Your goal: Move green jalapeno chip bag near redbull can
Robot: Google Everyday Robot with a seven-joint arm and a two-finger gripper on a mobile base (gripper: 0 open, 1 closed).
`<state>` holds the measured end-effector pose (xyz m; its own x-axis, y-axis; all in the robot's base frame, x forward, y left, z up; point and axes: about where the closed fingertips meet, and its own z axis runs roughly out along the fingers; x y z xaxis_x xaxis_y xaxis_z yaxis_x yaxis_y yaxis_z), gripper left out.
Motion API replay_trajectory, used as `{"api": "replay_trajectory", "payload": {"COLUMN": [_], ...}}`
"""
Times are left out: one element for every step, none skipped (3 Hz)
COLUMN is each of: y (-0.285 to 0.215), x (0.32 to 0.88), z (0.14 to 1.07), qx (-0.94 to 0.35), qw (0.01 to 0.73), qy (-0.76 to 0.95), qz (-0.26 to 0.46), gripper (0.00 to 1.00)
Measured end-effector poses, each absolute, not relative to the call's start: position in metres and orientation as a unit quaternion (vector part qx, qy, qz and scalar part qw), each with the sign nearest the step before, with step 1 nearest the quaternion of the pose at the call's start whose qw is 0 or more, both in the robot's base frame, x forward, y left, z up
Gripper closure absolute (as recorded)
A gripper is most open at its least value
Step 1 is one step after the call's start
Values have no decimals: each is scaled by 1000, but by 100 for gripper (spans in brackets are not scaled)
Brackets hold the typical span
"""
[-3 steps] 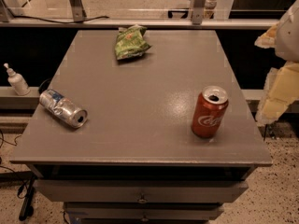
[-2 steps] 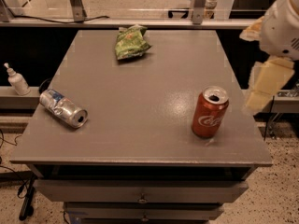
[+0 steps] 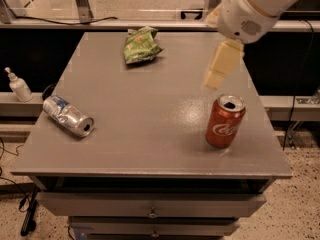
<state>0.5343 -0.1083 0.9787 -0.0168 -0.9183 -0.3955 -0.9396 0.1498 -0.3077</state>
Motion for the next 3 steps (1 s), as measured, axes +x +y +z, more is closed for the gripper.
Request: {"api": "replay_trajectory", "payload": {"y": [-67,-67,-64], "x": [582,582,595], "z": [968,968,963], "qx": [-643,-643,-617], "qw": [307,307,334], "qy": [698,698,708], "qz": [69,69,75], "gripper": [0,0,0]}}
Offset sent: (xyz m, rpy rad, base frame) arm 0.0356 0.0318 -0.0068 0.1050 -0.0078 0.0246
